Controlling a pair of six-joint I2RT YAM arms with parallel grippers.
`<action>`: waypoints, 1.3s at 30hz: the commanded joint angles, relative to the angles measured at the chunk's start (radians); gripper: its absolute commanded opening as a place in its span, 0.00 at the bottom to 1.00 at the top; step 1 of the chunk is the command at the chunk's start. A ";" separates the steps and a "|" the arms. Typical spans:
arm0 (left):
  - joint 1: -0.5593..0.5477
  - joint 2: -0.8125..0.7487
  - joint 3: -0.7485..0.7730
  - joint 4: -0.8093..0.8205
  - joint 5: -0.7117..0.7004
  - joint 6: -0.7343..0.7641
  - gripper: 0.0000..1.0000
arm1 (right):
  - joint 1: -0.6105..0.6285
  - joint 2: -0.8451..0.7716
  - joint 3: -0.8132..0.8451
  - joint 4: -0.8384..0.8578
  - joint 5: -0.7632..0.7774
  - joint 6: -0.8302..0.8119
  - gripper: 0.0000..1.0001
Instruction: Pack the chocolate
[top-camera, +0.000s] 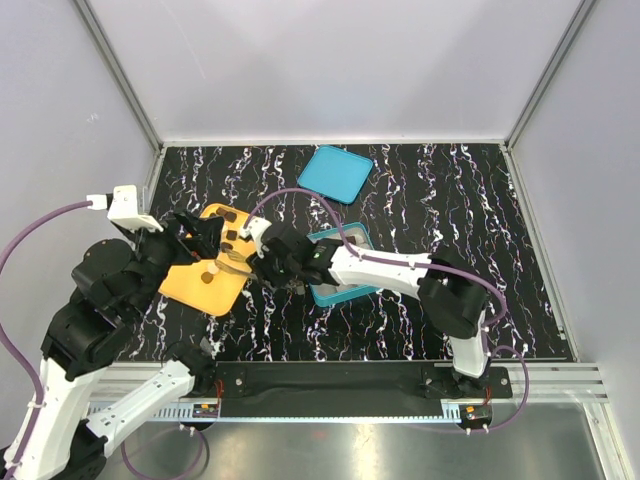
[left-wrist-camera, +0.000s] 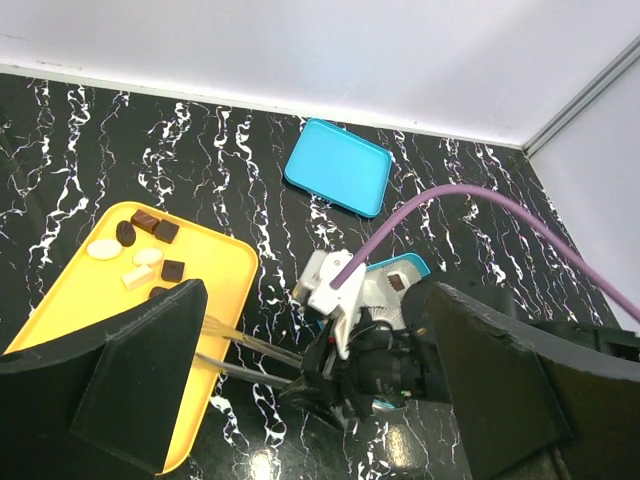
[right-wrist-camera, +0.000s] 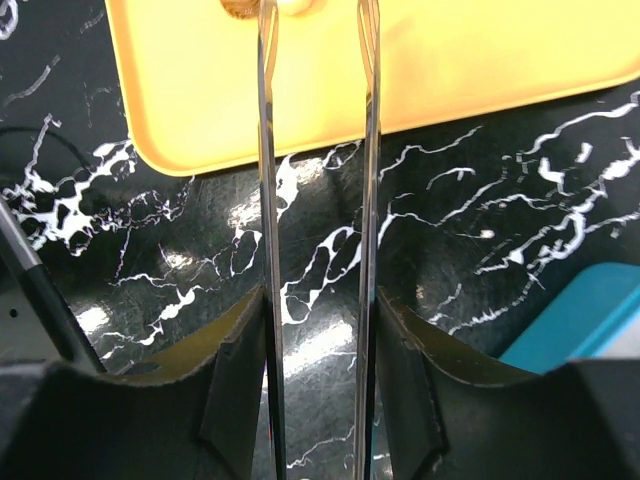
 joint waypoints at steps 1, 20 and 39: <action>-0.001 -0.011 0.031 0.021 -0.029 0.009 0.99 | 0.026 0.038 0.049 0.051 0.006 -0.040 0.51; -0.001 -0.035 0.006 0.018 -0.039 0.001 0.99 | 0.042 0.193 0.198 0.020 0.031 -0.050 0.51; -0.001 -0.049 -0.003 0.018 -0.034 -0.002 0.99 | 0.042 0.152 0.171 0.011 0.063 -0.040 0.42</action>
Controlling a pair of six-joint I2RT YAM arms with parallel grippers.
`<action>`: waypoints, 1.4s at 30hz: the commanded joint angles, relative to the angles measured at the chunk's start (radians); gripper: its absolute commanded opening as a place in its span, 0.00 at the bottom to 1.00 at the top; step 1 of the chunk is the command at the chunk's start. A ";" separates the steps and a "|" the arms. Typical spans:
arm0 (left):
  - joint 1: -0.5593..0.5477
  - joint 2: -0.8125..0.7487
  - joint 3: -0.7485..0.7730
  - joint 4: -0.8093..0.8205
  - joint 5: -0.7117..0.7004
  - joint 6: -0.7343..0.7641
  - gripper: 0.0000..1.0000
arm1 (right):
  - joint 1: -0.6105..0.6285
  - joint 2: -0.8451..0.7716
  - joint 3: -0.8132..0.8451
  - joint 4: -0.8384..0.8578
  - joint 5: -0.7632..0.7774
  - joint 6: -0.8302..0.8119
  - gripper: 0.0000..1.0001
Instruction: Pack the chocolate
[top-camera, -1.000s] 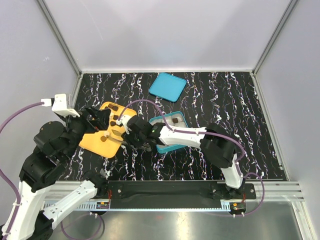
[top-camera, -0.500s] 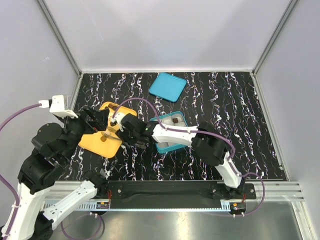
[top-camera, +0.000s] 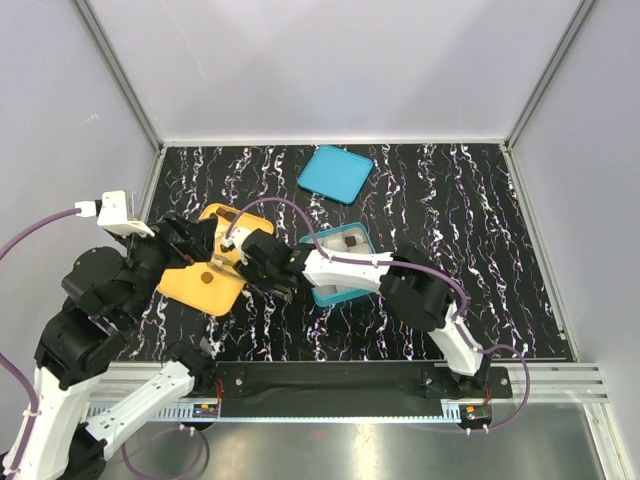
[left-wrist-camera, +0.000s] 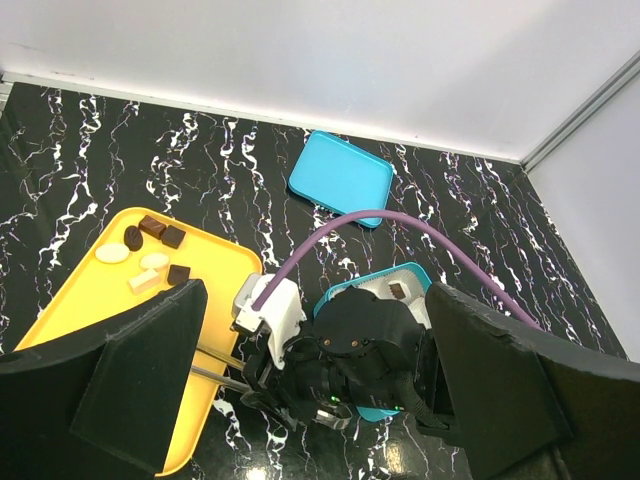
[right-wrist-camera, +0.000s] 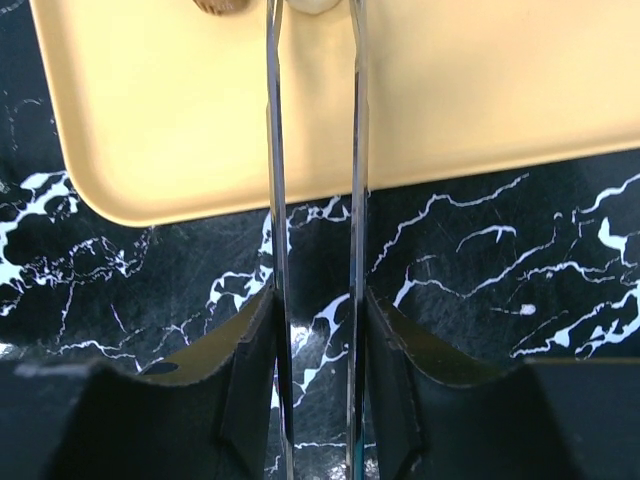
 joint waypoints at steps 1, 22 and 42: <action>-0.003 -0.014 -0.002 0.024 -0.013 0.000 0.99 | 0.012 -0.088 -0.014 0.018 0.030 0.006 0.42; -0.001 -0.017 -0.048 0.030 0.009 -0.024 0.99 | -0.022 -0.430 -0.162 -0.109 0.154 0.082 0.33; -0.001 -0.012 -0.083 0.060 0.030 -0.033 0.99 | -0.257 -0.777 -0.548 -0.295 0.325 0.211 0.33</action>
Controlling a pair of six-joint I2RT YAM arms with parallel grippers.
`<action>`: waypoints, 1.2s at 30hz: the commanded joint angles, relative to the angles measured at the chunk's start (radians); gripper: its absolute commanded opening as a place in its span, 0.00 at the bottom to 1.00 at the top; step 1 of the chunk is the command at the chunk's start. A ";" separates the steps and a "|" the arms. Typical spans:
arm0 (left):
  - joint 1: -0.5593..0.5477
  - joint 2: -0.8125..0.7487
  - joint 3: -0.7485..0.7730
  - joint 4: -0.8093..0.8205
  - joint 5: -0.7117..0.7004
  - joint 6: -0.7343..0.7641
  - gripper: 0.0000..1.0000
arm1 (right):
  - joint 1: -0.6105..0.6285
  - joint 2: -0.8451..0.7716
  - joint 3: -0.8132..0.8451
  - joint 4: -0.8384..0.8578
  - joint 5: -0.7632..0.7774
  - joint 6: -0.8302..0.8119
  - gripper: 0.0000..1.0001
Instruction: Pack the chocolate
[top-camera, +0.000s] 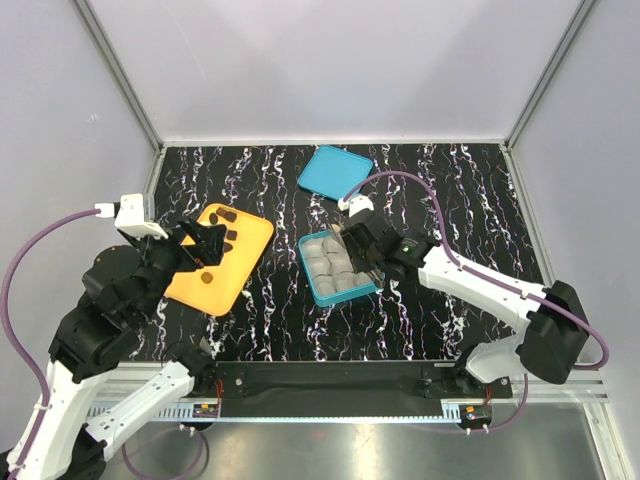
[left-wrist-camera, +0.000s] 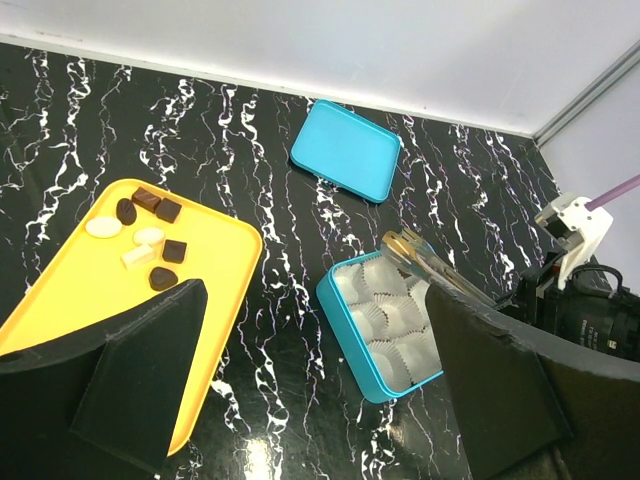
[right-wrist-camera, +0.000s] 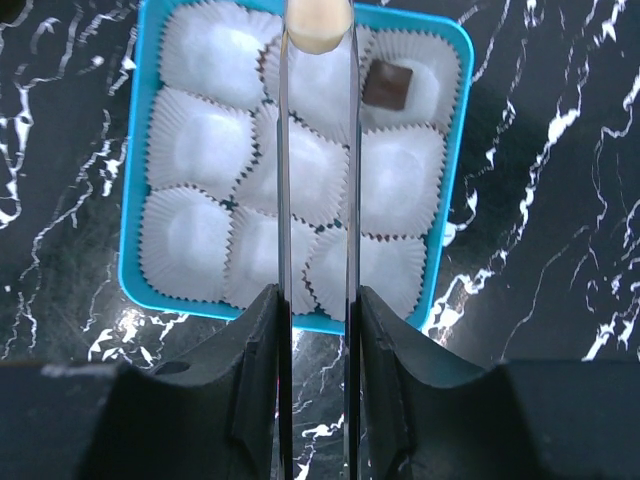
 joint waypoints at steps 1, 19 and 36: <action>-0.001 0.001 0.004 0.052 0.018 -0.007 0.99 | -0.016 -0.002 -0.005 -0.006 0.038 0.038 0.33; -0.001 0.004 0.007 0.046 0.012 0.002 0.99 | -0.024 0.039 -0.002 -0.009 0.024 0.058 0.44; -0.001 0.006 0.002 0.039 0.012 0.007 0.99 | -0.024 0.033 0.096 -0.052 0.035 0.039 0.50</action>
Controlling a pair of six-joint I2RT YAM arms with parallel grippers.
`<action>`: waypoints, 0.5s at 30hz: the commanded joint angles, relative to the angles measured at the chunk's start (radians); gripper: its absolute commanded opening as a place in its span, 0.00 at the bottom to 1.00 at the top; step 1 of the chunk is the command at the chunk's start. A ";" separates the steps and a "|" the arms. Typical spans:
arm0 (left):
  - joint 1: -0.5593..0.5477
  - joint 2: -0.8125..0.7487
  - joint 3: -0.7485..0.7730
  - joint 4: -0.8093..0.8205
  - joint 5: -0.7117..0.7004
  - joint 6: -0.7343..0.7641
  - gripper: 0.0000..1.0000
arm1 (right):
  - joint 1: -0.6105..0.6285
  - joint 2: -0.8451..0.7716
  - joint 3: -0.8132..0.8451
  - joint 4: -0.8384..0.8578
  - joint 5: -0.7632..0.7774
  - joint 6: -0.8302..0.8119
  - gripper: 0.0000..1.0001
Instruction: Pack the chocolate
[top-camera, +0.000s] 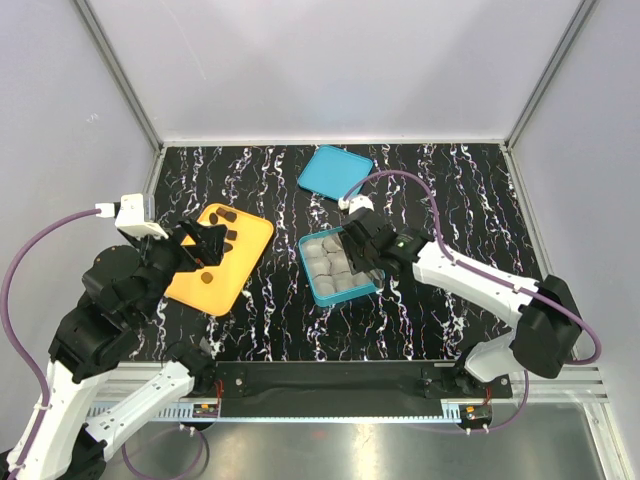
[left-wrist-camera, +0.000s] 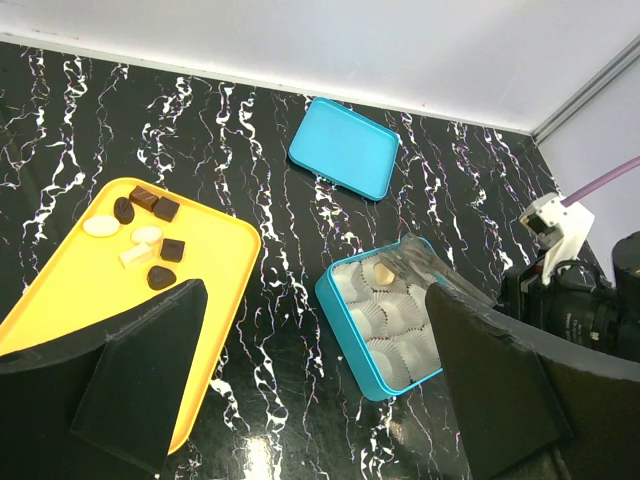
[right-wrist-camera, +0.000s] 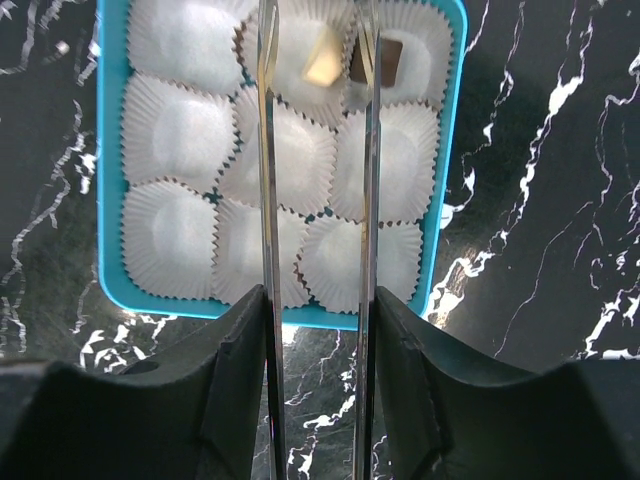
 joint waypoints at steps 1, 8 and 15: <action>-0.001 0.009 0.004 0.040 0.007 0.005 0.99 | -0.008 -0.011 0.097 -0.007 0.017 -0.009 0.50; -0.001 0.009 0.004 0.039 0.010 0.002 0.99 | 0.002 0.040 0.204 0.060 -0.135 -0.008 0.50; -0.001 0.021 0.010 0.031 0.010 0.004 0.99 | 0.143 0.187 0.304 0.210 -0.161 -0.058 0.51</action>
